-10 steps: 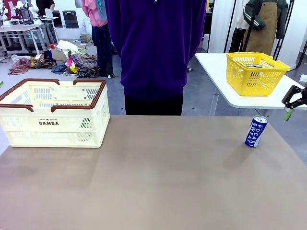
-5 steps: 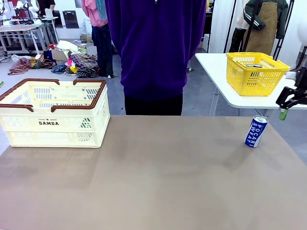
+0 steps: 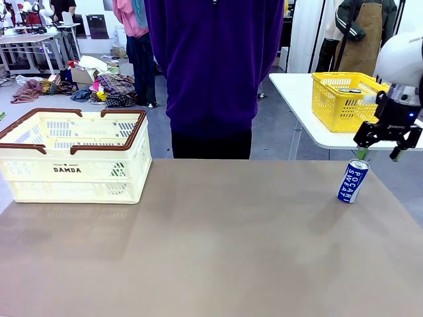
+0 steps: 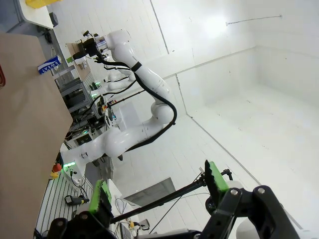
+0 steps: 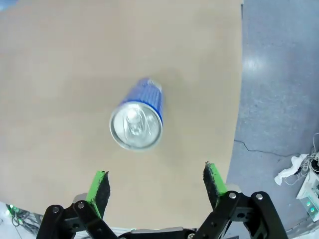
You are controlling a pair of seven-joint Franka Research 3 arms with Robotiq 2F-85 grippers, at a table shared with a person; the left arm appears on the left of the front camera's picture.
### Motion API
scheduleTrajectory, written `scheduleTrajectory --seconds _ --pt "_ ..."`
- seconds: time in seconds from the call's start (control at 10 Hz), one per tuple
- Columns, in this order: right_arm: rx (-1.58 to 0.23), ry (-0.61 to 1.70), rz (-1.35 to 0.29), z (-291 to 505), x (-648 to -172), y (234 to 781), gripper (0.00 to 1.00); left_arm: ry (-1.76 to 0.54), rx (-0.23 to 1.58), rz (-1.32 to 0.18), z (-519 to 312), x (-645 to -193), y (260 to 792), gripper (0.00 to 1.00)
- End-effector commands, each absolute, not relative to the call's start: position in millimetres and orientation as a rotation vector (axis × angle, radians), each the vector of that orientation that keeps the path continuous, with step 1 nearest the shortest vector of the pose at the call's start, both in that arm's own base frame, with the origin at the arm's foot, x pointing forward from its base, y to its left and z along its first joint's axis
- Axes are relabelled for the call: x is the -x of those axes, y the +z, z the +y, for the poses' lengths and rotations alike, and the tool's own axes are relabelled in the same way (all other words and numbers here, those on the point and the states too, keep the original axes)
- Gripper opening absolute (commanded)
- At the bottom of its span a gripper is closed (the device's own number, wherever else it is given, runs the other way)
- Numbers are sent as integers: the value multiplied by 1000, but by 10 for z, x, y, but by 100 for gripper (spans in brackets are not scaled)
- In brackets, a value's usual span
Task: Place the drinks into the Shopping basket.
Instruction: Pick up one drink and place it into the Shopping basket.
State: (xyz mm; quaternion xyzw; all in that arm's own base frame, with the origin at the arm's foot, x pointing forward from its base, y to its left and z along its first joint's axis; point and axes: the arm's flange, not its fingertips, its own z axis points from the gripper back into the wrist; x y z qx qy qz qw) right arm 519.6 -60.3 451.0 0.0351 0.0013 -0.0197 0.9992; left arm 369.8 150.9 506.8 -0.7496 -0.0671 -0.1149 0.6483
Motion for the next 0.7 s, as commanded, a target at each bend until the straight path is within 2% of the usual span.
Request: scheduleTrajectory --seconds 0.0,0.6 --pt "-54 -70 -30 -503 -5385 4467 100 -263 1718 -155 1563 -3681 5082 100" --pt "-46 -108 -7 -431 -5661 4151 100 -263 1718 -155 1563 -3681 5082 100"
